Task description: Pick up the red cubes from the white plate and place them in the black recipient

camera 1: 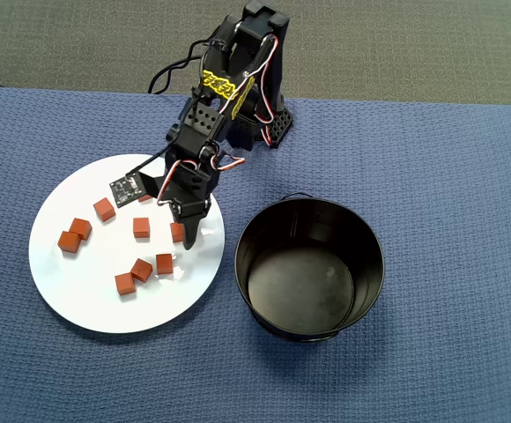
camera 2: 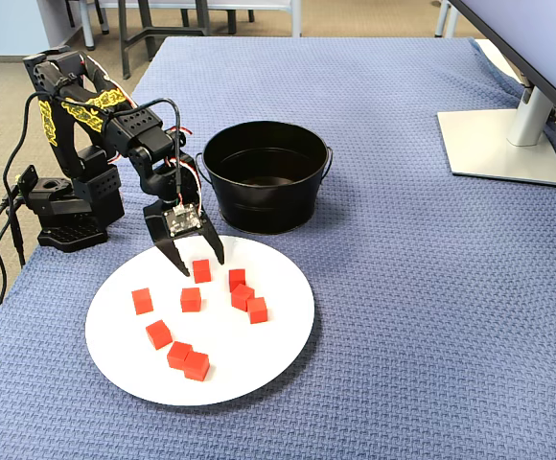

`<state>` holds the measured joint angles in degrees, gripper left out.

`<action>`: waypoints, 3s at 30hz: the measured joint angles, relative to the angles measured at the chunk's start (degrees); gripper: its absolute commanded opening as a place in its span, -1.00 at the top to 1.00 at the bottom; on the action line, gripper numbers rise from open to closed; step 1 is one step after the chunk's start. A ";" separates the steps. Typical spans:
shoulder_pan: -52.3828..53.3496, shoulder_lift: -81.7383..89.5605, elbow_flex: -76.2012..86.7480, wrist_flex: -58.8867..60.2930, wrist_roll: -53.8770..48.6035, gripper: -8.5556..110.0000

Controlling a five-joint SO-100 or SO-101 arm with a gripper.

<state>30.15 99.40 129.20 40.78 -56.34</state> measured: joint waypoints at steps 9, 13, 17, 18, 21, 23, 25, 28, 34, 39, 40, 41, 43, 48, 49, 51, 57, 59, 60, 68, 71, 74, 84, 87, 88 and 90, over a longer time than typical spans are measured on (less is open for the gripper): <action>0.79 -1.23 -0.53 -1.93 -0.35 0.86; 0.79 0.62 -0.70 -1.85 2.20 0.86; 1.85 9.14 -5.45 6.42 8.09 0.86; 2.11 11.95 -6.86 9.40 9.76 0.86; 1.49 20.39 -11.34 18.28 16.96 0.86; -0.35 25.40 -14.50 23.73 22.24 0.86; -3.34 29.18 -17.67 27.77 27.86 0.86; -9.14 32.26 -22.85 31.64 36.21 0.86; -25.05 31.29 -26.37 29.18 49.39 0.67; -40.78 20.30 -29.71 28.39 51.15 0.25; -41.48 18.72 -30.67 29.00 51.15 0.25; -41.48 18.02 -31.46 29.53 50.80 0.25; -38.14 18.11 -32.61 30.50 48.52 0.28; -24.96 22.59 -31.99 31.99 33.84 0.47; -20.74 23.73 -31.03 31.90 30.50 0.49; -13.36 24.96 -27.95 31.90 23.73 0.52; 3.96 22.85 -14.94 24.35 4.13 0.55; 7.47 20.83 -11.43 20.57 -0.79 0.54; 9.05 19.86 -9.84 18.90 -3.34 0.51; 18.37 12.48 -6.68 12.39 -22.59 0.47; 20.83 10.55 -6.68 12.48 -24.61 0.47; 22.68 8.70 -6.68 11.69 -26.37 0.47; 26.19 5.27 -0.88 2.81 -28.48 0.48; 25.84 3.52 -0.88 2.29 -26.02 0.50; 25.75 3.08 -0.88 2.20 -25.14 0.51; 25.66 2.64 -0.53 2.20 -23.73 0.53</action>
<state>55.81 102.04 128.67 42.98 -80.07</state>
